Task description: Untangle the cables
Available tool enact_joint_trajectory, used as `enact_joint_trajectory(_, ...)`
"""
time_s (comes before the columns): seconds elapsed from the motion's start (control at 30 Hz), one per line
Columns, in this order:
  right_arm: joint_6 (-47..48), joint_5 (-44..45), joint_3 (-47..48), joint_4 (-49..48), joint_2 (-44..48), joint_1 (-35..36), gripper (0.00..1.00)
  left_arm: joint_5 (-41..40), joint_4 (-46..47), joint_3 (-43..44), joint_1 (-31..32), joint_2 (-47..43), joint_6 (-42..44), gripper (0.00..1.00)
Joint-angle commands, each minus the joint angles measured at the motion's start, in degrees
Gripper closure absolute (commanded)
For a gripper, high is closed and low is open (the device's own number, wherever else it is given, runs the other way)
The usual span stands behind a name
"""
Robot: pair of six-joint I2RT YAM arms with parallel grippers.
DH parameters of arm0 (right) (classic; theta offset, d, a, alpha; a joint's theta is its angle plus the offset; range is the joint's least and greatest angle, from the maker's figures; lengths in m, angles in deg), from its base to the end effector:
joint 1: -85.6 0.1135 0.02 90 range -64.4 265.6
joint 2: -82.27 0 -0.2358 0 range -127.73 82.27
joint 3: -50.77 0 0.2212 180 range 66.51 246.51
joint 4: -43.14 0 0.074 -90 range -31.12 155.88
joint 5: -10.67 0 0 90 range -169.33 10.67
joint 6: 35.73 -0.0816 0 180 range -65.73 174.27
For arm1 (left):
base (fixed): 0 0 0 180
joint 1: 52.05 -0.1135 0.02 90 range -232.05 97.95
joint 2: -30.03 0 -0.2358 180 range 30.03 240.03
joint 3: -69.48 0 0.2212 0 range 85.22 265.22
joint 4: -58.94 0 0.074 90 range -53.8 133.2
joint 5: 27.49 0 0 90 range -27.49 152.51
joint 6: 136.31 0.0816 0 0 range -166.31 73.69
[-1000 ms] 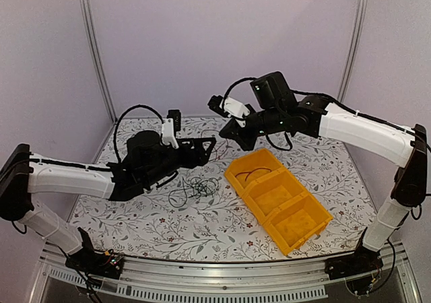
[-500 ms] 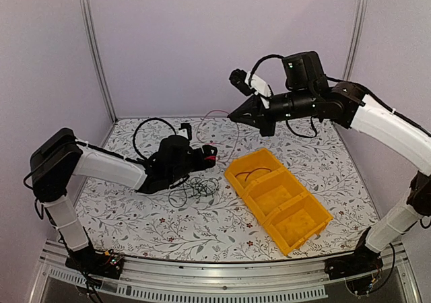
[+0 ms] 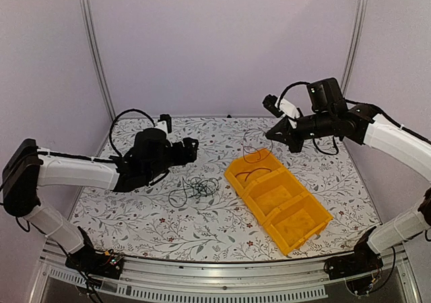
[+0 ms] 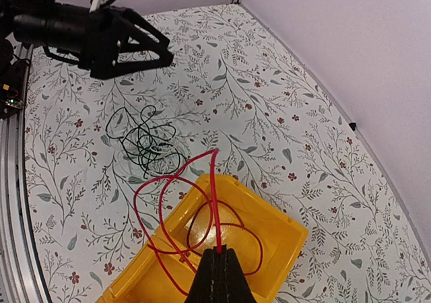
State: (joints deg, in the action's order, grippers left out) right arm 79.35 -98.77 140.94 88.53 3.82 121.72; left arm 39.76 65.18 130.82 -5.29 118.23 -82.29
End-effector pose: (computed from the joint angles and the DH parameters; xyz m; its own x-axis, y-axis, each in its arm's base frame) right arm 0.2384 0.2076 0.3058 -0.0752 -0.5497 -0.8320 -0.8959 0.4035 -0.1857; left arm 0.2625 -0.2331 0.1967 -0.4443 -0.3185 -0.8374 0.2013 0.8753 -0.4397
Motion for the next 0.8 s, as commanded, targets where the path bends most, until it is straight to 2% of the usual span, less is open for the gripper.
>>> enact_joint_trajectory(0.0, 3.2, 3.0, -6.4, 0.6, 4.2, -0.6, 1.0, -3.0, -1.9, -4.0, -1.1, -7.3, 2.3, 0.12)
enact_joint_trajectory(0.33, 8.9, 5.8, -14.3, 2.8, 5.7, -0.7, 1.0, -5.0, -5.2, -7.0, -1.7, -15.5, 3.7, 0.11)
enact_joint_trajectory(0.77, 7.4, 12.0, -7.8, -6.5, -7.7, -0.7, 1.0, -0.3, -7.3, -7.6, -1.8, -15.6, 4.1, 0.11)
